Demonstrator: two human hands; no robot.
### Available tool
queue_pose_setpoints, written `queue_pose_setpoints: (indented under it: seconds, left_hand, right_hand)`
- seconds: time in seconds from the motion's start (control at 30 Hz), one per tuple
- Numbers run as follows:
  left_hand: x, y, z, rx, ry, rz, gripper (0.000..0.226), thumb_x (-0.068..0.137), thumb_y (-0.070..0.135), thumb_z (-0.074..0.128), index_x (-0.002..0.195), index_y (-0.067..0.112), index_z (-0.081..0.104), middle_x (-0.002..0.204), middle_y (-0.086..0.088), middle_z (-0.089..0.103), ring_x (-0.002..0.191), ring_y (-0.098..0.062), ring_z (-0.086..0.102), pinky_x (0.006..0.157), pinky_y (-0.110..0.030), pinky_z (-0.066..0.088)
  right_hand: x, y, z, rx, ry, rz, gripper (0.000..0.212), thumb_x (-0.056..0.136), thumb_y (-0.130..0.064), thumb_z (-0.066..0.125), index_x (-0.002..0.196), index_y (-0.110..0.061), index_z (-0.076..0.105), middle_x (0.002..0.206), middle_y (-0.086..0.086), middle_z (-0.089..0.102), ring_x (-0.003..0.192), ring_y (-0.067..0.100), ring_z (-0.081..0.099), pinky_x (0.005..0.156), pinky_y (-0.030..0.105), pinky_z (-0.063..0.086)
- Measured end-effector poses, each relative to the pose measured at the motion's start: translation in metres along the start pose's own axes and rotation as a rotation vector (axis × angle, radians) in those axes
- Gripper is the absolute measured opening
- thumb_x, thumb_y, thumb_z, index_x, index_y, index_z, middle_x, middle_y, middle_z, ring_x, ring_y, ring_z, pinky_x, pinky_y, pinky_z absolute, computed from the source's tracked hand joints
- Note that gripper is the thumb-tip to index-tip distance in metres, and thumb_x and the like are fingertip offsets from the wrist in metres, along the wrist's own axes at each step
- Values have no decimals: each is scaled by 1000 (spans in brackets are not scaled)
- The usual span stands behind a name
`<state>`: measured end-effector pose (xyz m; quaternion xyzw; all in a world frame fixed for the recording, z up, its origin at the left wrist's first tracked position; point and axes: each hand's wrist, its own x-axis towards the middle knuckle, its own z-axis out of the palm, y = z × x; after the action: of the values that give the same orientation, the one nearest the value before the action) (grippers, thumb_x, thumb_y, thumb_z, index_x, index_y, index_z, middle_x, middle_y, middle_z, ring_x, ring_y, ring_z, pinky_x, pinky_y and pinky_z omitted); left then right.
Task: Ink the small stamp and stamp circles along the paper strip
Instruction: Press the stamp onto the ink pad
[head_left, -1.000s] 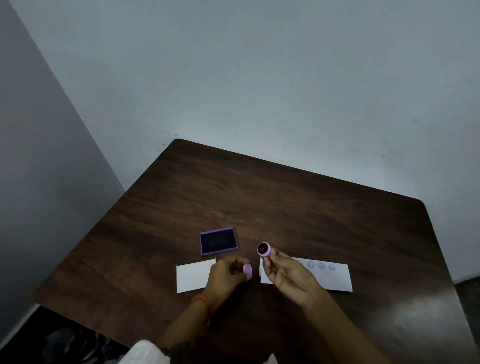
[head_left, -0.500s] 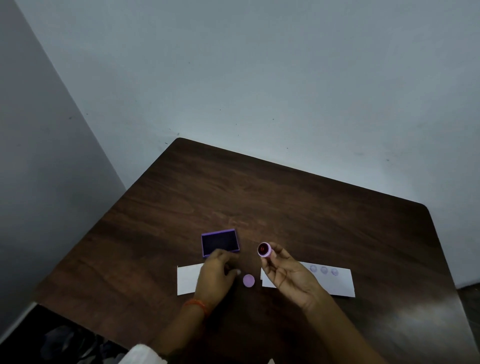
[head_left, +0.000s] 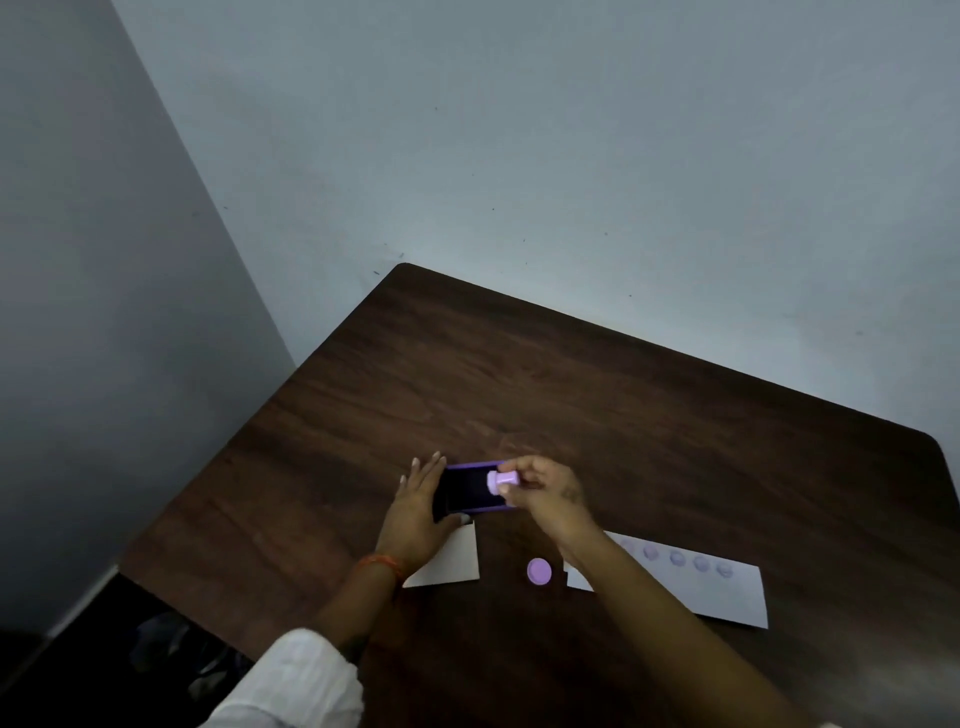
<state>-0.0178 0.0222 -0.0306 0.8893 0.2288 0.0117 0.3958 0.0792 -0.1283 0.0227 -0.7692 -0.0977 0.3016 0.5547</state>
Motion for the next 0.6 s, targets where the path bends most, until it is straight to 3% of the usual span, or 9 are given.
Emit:
queue_pose_setpoints:
  seconds: [0.13,0.23,0.33,0.47,0.6]
  left_hand:
    - [6,-9,2,20,-20,29,77,84,28,65,144,15,19,156,-4,18,146,-25,3,118,-37,-2]
    - [9,-15,4,26,-8,51,74,85,30,63,144,17,21,156,-3,18,146,-25,2,118,-37,-3]
    - [9,-18,7,1,12,60,73,84,32,63,144,19,22,156,0,18,146,-23,1,117,-35,-5]
    - [11,-22,8,-6,16,70,74,82,37,64,143,21,25,156,2,18,145,-21,0,117,-37,-5]
    - [13,-22,9,-9,18,69,74,82,38,63,143,22,24,157,3,16,144,-17,-2,115,-33,-8]
  right_hand:
    - [15,-7,27,-418,-65,-311,14,83,-8,62,94,-12,70,96,7,69,83,15,62,67,12,47]
    - [24,-1,38,-807,-210,-466,26,86,0,49,108,-2,64,110,18,62,101,28,58,83,30,46]
    - [29,0,41,-1103,-315,-571,29,90,-2,43,117,-1,55,119,19,55,112,30,49,91,37,42]
    - [35,-1,41,-1273,-366,-626,34,89,-5,49,124,-3,48,126,17,52,117,29,45,96,37,43]
    - [30,4,52,-1189,-263,-516,35,89,-8,52,123,-3,50,126,16,53,116,28,48,95,36,44]
